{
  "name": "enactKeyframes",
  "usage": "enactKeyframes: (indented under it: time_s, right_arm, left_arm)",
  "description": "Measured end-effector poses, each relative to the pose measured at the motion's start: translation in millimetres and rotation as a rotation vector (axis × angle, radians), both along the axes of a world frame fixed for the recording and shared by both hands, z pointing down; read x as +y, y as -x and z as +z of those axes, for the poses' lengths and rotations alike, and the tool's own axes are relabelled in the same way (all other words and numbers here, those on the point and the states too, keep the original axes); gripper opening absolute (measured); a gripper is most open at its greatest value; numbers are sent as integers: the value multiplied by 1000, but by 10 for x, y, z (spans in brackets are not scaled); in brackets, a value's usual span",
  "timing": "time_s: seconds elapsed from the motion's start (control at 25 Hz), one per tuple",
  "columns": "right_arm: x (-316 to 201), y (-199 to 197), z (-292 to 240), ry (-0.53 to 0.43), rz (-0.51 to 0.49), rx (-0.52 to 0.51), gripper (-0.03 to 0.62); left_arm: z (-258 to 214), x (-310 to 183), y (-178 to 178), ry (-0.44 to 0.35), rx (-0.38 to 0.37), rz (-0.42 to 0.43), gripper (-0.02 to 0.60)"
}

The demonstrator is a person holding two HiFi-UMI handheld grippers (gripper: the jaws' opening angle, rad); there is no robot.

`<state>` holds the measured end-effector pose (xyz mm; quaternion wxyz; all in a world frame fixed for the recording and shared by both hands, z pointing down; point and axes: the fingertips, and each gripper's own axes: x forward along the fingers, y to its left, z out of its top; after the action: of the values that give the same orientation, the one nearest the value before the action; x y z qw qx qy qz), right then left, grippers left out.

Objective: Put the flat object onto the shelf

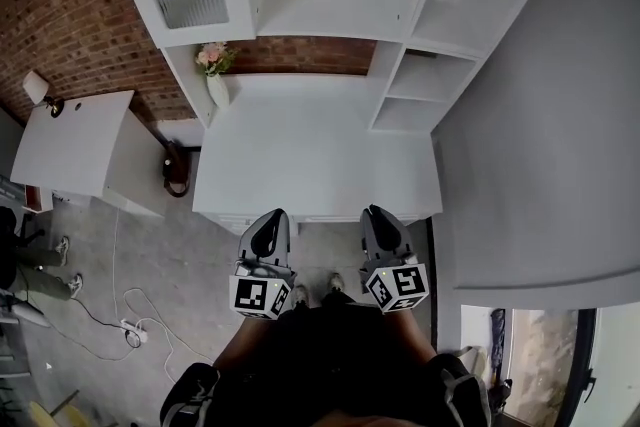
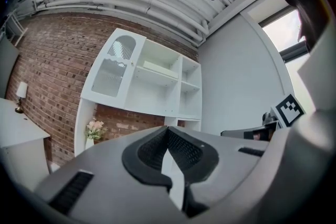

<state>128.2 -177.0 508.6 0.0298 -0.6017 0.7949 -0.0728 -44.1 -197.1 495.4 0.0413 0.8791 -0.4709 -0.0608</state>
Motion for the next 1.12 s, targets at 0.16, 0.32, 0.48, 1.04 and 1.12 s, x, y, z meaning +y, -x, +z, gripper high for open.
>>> enactKeyframes:
  time_s: [0.16, 0.32, 0.48, 1.04, 1.12]
  right_arm:
    - [38, -42, 28, 3, -20, 4, 71]
    - [18, -142, 105, 7, -29, 4, 64]
    - [-7, -231, 184, 30, -40, 4, 45]
    - [-117, -315, 213, 24, -62, 36, 31]
    - [-112, -312, 223, 25, -66, 42, 31]
  left_arm:
    - [-68, -37, -220, -5, 4, -2, 9]
    - [-102, -73, -417, -26, -10, 3, 9]
    - [-118, -110, -519, -31, -18, -11, 9]
    - [-57, -155, -627, -24, -25, -26, 9]
    - [-45, -152, -631, -20, -24, -28, 9]
